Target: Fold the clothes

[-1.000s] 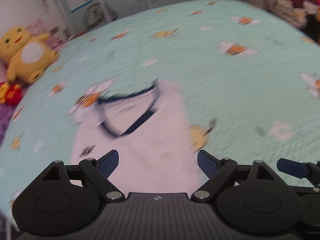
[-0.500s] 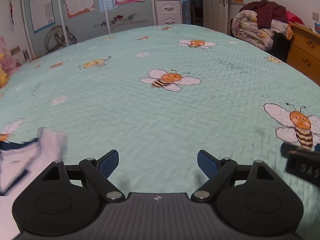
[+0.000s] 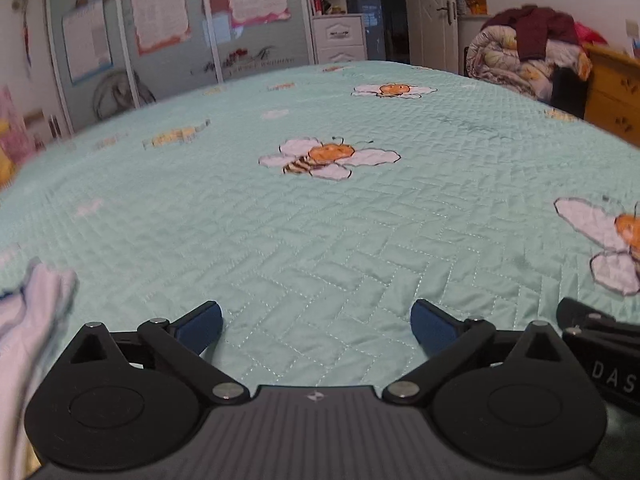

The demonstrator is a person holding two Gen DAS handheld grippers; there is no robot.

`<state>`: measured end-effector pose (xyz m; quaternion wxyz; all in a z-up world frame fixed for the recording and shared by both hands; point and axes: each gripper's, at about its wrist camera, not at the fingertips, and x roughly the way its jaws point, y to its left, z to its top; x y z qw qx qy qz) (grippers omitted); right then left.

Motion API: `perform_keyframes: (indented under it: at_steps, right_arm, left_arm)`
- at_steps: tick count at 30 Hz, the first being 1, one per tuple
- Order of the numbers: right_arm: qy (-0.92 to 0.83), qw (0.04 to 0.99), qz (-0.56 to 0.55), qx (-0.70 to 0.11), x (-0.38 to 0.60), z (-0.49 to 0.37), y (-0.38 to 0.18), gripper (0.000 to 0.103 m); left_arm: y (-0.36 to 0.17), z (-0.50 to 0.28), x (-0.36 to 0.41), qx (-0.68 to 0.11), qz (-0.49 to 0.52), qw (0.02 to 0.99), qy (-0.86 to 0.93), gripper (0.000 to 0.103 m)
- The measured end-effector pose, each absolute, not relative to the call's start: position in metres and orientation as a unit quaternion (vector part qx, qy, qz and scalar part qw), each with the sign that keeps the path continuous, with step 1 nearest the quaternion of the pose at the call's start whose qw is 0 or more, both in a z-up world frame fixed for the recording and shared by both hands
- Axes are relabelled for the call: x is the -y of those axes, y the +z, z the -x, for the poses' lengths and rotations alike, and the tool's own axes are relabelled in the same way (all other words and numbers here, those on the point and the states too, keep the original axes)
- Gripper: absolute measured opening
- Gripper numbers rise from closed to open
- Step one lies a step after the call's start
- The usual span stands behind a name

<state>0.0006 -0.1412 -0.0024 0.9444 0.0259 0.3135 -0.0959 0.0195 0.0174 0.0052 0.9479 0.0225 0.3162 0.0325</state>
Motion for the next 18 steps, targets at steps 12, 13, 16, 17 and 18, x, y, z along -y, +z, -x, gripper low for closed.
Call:
perform_keyframes:
  at_steps: [12,13,16,17,18]
  right_arm:
    - [-0.089,0.946,-0.036,-0.310,0.1419,0.0019,-0.0049,0.092]
    - [-0.089,0.946,-0.035,-0.310,0.1413,0.0019,-0.0051,0.092]
    - [-0.090,0.946,-0.031,-0.311,0.1396,0.0020,-0.0054,0.093]
    - [-0.090,0.946,-0.031,-0.311,0.1397,0.0020,-0.0056,0.093]
    - [-0.090,0.946,-0.031,-0.311,0.1398,0.0019,-0.0057,0.093]
  left_arm:
    - [0.0027,-0.0222,-0.0203,-0.319,-0.004,0.947,0.028,0.103]
    - [0.0025,-0.0222,-0.0202,-0.319,-0.004,0.947,0.028,0.103]
    - [0.0021,-0.0221,-0.0199,-0.319,-0.004,0.947,0.028,0.103]
    - [0.0020,-0.0222,-0.0197,-0.319,-0.004,0.947,0.027,0.103]
    - [0.0020,-0.0222,-0.0196,-0.319,-0.003,0.947,0.027,0.103]
